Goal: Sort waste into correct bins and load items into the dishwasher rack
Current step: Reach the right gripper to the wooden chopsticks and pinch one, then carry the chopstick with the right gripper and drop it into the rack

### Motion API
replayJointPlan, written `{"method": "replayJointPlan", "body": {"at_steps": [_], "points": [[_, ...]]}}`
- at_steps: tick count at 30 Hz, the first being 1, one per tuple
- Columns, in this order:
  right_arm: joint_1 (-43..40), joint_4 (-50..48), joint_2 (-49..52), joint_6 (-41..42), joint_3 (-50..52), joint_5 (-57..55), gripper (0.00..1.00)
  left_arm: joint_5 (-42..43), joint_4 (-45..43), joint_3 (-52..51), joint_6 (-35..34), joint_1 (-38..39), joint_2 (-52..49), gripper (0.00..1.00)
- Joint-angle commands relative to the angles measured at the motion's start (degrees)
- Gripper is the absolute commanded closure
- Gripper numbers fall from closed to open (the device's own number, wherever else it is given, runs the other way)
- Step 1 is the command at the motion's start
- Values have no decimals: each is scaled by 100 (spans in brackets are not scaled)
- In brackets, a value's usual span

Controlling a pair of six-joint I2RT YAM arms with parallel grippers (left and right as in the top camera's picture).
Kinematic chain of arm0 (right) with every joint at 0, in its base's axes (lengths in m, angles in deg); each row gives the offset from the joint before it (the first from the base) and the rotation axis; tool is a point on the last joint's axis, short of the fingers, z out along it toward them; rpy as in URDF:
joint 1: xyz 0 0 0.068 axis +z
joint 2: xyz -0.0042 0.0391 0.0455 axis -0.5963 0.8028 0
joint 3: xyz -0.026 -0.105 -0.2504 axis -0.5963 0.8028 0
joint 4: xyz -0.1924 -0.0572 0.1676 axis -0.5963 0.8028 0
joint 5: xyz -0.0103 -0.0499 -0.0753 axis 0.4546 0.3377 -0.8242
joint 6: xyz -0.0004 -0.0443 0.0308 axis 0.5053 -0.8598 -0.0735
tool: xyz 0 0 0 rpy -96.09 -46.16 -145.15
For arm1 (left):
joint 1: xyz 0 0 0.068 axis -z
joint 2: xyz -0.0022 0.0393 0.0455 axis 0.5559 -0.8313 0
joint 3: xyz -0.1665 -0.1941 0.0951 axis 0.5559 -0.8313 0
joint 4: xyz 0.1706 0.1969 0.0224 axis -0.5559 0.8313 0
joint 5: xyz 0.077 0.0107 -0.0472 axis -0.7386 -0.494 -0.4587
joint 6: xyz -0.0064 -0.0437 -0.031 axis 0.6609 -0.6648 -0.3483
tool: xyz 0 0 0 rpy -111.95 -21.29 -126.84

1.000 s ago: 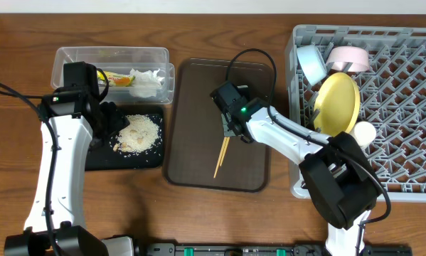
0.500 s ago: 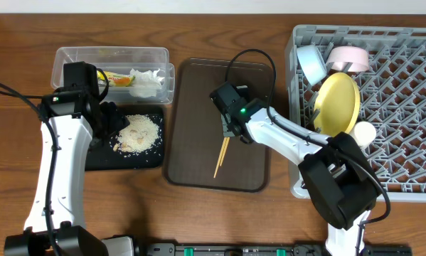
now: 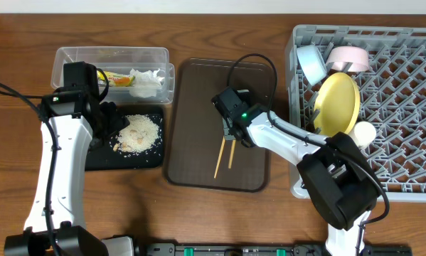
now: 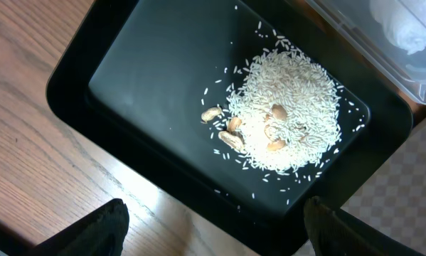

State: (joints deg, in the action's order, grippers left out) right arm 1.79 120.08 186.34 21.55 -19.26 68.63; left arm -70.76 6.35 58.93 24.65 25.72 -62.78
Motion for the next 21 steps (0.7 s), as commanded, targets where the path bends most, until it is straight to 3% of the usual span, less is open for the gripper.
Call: {"method": "replayJointPlan", "body": {"at_steps": [1, 3, 6, 15, 21], "points": [[50, 127, 74, 31, 92, -83, 78, -92, 17, 9, -52, -17, 31, 18], [46, 177, 72, 31, 90, 17, 91, -92, 20, 9, -52, -17, 31, 18], [24, 229, 72, 31, 90, 179, 98, -92, 22, 9, -52, -17, 31, 18], [-210, 404, -341, -46, 74, 389, 99, -92, 20, 9, -52, -17, 31, 18], [-555, 807, -1405, -804, 74, 544, 99, -92, 20, 9, -52, -17, 31, 18]]}}
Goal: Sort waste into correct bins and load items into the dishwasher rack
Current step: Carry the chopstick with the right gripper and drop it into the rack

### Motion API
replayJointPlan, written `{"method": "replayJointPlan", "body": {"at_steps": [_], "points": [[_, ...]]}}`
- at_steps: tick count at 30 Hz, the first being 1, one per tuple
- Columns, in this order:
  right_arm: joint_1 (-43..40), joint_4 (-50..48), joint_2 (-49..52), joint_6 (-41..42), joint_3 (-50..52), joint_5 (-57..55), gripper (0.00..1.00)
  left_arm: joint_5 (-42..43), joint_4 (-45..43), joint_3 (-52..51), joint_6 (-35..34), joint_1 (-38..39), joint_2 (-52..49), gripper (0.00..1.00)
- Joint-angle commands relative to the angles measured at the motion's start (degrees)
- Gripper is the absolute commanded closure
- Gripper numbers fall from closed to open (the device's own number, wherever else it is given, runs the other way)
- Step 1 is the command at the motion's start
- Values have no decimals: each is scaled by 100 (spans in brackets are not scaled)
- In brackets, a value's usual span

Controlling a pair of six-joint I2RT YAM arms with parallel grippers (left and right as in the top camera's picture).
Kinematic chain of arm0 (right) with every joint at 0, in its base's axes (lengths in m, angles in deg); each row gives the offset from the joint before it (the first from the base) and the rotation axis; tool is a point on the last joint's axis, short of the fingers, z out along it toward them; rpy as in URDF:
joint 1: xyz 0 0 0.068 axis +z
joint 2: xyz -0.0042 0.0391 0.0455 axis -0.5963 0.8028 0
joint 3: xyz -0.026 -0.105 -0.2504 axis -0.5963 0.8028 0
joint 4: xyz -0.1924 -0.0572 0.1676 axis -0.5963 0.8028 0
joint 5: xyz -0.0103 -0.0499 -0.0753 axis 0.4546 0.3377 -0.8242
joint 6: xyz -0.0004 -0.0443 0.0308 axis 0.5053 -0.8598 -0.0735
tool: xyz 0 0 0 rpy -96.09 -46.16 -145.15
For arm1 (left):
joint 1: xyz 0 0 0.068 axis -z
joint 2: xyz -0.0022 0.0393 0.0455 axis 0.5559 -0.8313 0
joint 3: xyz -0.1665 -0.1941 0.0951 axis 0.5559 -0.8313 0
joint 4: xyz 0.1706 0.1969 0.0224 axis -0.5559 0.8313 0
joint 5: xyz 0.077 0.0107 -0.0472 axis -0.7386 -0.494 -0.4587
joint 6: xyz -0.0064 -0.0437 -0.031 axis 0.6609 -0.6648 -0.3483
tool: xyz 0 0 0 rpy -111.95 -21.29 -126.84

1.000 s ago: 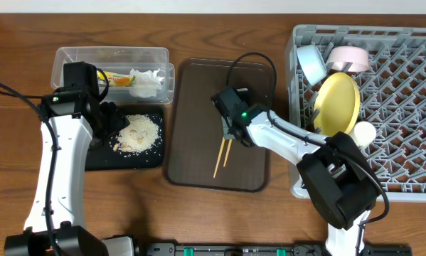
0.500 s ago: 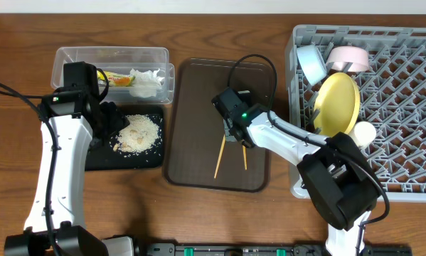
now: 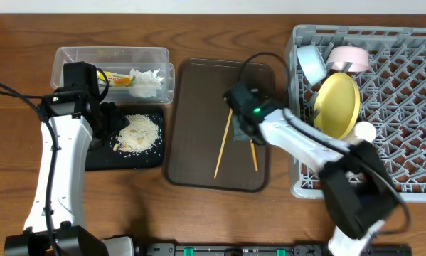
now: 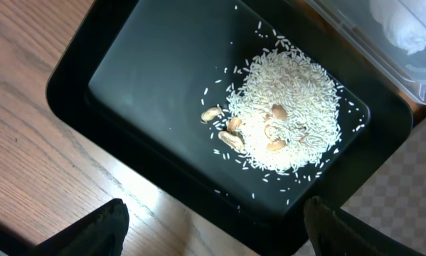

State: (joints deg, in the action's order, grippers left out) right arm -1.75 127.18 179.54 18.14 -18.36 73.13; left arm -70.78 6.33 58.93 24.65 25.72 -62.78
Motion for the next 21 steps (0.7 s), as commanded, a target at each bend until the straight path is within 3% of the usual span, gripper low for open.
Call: {"method": "replayJointPlan", "body": {"at_steps": [1, 10, 21], "points": [[-282, 199, -960, -549, -13, 94, 99, -90, 22, 9, -52, -17, 31, 18], [-1300, 1283, -2378, -1185, -13, 94, 99, -90, 20, 9, -52, -17, 31, 18], [-1875, 1381, -1895, -1572, 492, -39, 99, -90, -20, 9, -52, -17, 31, 18]]}}
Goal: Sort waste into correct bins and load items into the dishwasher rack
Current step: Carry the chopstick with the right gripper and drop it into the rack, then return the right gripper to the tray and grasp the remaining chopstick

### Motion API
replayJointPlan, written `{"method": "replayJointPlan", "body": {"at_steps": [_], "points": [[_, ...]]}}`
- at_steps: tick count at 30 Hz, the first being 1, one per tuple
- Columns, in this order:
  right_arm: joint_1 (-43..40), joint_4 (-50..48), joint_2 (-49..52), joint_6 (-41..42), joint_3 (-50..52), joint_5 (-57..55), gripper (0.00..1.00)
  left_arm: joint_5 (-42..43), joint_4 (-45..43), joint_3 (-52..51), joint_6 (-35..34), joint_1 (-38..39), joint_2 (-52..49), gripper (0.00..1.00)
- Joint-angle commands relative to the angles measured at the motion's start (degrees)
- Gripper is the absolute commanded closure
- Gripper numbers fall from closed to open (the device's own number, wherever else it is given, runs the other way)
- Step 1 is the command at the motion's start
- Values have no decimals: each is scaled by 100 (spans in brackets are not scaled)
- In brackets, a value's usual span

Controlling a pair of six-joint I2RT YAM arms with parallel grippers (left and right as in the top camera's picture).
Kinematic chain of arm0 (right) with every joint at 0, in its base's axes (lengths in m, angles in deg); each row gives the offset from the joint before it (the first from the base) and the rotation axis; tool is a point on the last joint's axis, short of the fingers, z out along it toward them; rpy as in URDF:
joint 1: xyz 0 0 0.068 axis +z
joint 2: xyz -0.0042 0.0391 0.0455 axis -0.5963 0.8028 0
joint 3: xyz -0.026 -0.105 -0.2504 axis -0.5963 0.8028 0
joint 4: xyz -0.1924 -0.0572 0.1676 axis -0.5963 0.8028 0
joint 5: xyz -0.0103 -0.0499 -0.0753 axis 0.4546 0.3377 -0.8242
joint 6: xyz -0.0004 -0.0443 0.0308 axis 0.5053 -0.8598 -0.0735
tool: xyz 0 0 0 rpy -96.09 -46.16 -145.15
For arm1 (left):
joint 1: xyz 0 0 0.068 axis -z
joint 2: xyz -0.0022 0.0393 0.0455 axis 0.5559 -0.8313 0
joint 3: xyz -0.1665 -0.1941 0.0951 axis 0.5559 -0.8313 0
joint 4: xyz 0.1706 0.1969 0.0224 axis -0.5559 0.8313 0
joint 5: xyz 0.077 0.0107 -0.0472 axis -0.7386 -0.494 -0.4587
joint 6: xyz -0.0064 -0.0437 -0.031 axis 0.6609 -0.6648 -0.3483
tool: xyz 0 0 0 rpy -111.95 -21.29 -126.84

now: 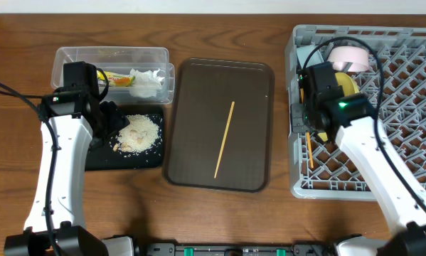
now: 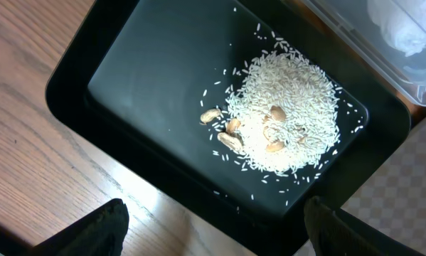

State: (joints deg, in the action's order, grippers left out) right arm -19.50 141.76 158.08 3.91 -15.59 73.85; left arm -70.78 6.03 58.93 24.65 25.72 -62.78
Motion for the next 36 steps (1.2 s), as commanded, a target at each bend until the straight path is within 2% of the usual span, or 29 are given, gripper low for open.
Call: {"method": "replayJointPlan", "body": {"at_steps": [1, 6, 9, 10, 13, 15, 19, 24, 28, 33, 36], "points": [[-127, -160, 326, -96, 282, -140, 99, -90, 9, 9, -52, -17, 31, 18], [-249, -551, 592, -2, 501, -138, 99, -90, 9, 9, -52, -17, 31, 18], [-256, -684, 649, -2, 535, -138, 94, -90, 11, 9, -52, -17, 31, 18], [-256, -728, 649, -7, 535, -138, 90, -90, 11, 9, -52, -17, 31, 18], [-258, -826, 647, -9, 533, -140, 67, -90, 11, 9, -52, -17, 31, 18], [-258, -870, 625, -13, 527, -140, 63, -90, 11, 9, -52, -17, 31, 18], [-256, -973, 435, -186, 378, -136, 61, -90, 11, 9, -52, -17, 31, 18], [-186, -1314, 33, -503, 37, 96, 54, -90, 11, 9, -52, -17, 31, 18], [-55, -1784, -179, -678, 7, 490, 54, -90, 11, 9, -52, -17, 31, 18], [162, -2059, -57, -669, 11, 1495, 53, -90, 11, 9, -52, -17, 31, 18], [468, -2127, 205, -437, 11, 1714, 53, -90, 11, 9, -52, -17, 31, 18]]}}
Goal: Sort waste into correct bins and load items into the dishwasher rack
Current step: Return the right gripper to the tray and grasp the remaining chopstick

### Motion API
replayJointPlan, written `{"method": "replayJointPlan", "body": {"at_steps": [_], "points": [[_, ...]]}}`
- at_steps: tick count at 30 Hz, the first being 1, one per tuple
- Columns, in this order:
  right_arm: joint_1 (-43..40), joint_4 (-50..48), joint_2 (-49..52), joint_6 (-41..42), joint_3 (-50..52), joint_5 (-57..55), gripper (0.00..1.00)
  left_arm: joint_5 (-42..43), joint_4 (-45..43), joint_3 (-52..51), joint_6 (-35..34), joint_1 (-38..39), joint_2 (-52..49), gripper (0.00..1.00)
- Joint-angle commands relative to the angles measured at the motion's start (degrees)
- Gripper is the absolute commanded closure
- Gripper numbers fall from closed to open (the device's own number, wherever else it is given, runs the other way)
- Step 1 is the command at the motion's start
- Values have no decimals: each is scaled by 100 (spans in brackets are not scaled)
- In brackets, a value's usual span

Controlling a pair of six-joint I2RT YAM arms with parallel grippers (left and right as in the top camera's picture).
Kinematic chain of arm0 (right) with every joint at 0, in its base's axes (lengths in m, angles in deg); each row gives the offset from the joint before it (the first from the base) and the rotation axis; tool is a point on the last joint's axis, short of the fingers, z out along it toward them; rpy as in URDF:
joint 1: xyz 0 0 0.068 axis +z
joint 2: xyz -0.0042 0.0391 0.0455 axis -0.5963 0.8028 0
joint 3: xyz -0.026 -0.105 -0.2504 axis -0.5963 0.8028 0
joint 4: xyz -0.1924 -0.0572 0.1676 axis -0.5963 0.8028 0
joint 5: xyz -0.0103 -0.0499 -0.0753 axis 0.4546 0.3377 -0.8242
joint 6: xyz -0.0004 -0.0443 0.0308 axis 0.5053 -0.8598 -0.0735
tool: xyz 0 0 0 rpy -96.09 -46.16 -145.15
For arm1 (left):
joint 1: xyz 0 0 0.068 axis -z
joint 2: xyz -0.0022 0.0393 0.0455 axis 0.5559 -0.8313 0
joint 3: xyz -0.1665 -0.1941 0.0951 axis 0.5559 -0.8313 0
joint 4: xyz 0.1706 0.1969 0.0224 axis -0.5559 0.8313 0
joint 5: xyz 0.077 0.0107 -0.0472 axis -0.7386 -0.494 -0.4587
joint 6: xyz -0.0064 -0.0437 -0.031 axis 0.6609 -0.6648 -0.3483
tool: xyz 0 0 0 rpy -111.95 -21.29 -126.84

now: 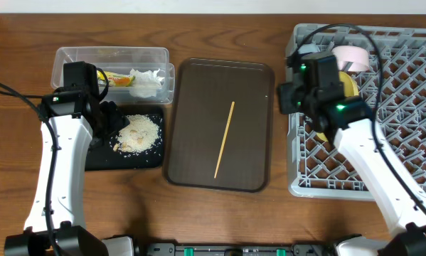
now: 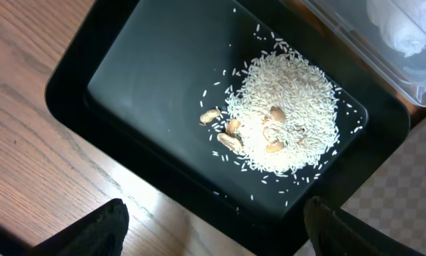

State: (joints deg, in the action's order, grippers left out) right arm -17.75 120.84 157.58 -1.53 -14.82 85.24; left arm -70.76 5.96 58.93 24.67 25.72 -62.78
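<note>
One wooden chopstick (image 1: 224, 139) lies slanted on the brown tray (image 1: 191, 163). My right gripper (image 1: 289, 96) hangs over the left edge of the grey dishwasher rack (image 1: 412, 142); its jaws cannot be made out, and no chopstick shows in them. A yellow plate (image 1: 349, 91), a pink bowl (image 1: 351, 55) and a pale cup (image 1: 309, 51) stand in the rack, partly hidden by that arm. My left gripper (image 2: 214, 212) stands open and empty above the black tray (image 2: 148, 85), which holds rice and peanuts (image 2: 284, 121).
A clear plastic bin (image 1: 92, 57) with a wrapper and crumpled tissue sits behind the black tray. A cable loops over the rack's back left corner. The table's front edge is near both arm bases.
My right gripper has moved from low over the rack's left part to its left edge. The chopstick seen in the rack beneath it no longer shows. The left arm has not moved.
My right gripper was down at two chopsticks on the brown tray. Then one chopstick lay apart from the other under it. Then the gripper was over the rack with a chopstick there and one left on the tray. Now it hangs at the rack's left edge.
</note>
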Motion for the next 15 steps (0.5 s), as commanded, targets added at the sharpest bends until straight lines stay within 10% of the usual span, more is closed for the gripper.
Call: {"method": "replayJointPlan", "body": {"at_steps": [1, 15], "points": [[442, -63, 391, 181, -66, 573, 53, -92, 17, 9, -55, -17, 31, 18], [2094, -990, 2334, 1370, -66, -691, 53, -92, 17, 9, -55, -17, 31, 18]]}}
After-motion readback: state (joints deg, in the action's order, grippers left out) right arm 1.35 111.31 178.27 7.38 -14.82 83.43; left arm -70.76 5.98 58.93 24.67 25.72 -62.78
